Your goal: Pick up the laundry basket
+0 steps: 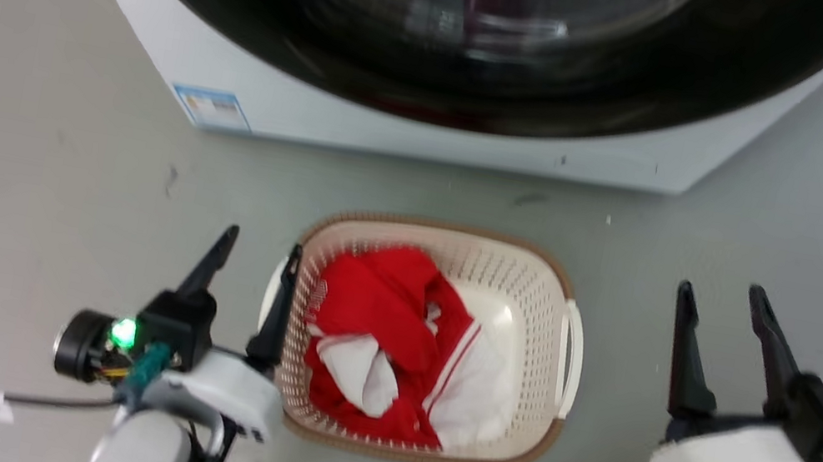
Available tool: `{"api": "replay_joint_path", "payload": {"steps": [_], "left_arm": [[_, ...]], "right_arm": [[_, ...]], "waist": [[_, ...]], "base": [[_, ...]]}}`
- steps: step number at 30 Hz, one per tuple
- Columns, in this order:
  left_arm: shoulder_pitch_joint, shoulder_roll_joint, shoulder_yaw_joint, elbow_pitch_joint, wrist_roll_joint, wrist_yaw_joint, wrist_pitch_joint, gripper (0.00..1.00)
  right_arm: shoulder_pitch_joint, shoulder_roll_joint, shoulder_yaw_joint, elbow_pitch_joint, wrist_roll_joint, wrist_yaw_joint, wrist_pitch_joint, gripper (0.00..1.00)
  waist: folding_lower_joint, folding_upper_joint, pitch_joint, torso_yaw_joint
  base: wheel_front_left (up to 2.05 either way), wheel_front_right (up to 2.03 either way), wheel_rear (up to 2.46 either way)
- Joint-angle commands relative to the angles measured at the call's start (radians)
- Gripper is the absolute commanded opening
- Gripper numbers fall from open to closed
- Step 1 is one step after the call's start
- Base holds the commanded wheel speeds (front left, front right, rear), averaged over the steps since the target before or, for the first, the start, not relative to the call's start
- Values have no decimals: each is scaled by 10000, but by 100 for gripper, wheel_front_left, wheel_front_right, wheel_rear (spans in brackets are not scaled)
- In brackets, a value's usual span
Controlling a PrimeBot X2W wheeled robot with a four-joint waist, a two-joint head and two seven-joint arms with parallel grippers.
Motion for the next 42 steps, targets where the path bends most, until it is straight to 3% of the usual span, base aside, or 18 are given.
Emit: {"api": "replay_joint_path", "payload": {"steps": [1,7,14,20,25,35,42], "left_arm": [[-492,139,128,447,9,-70,-26,100],[-1656,477,243,1918,164,-212,-26,100],[-3099,875,192,4228,334,-323,-26,100],[-4258,929,79,6090,205,-586,46,100],[-5150,940,-210,7281,173,-774,223,100],[-6570,974,-928,8855,-53,-1010,1289,100],[-7218,868,-2444,9271,-1272,-1023,2491,100]], "right_arm": [[-455,-11,100,322,80,-3,98,100],[-1446,-8,345,1527,347,-5,392,100],[-2785,-12,660,3816,962,-5,887,100],[-4051,-5,1115,5655,1906,-5,1230,100],[-5190,-6,1407,7214,2024,-5,1383,100],[-7043,-9,2355,9528,2293,-5,2204,100],[-8094,-6,2958,11128,2863,-5,3570,100]], "waist": [[-1,0,1027,-267],[-1,0,1805,-430],[-1,0,2747,-575],[-1,0,3341,-555],[-1,0,3708,-464],[-1,0,4229,-250],[-1,0,4551,-76]], "base": [[0,0,0],[0,0,0],[0,0,0],[0,0,0],[0,0,0],[0,0,0],[0,0,0]]}}
